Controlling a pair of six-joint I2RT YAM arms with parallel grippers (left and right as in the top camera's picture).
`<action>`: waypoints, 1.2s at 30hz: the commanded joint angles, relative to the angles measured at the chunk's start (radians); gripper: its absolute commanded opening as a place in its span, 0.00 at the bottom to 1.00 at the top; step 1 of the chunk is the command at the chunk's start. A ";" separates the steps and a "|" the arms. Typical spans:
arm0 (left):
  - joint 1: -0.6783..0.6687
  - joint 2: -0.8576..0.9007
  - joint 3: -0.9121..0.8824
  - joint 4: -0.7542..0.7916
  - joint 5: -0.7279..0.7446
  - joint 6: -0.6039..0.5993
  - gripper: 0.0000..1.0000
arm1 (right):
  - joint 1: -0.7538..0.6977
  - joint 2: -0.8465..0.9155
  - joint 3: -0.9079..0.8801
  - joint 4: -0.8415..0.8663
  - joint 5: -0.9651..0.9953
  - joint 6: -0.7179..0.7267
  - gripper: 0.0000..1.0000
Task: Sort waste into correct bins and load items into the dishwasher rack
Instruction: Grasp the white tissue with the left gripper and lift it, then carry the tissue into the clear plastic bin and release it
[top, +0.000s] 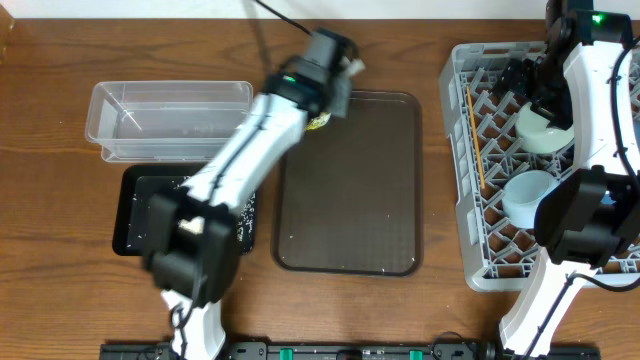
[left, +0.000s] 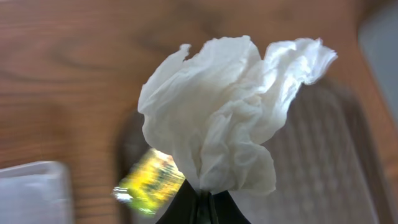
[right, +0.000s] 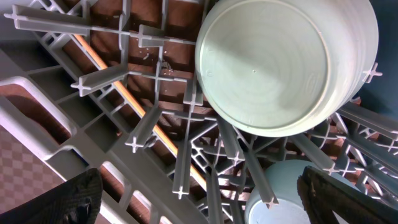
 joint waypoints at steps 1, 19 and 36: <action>0.114 -0.066 0.000 -0.003 -0.016 -0.171 0.06 | -0.002 -0.032 0.001 -0.001 0.001 0.011 0.99; 0.456 -0.066 -0.001 -0.177 -0.016 -0.763 0.06 | -0.002 -0.032 0.002 -0.001 0.001 0.011 0.99; 0.461 -0.066 -0.003 -0.355 -0.181 -1.154 0.26 | -0.002 -0.032 0.001 -0.001 0.001 0.011 0.99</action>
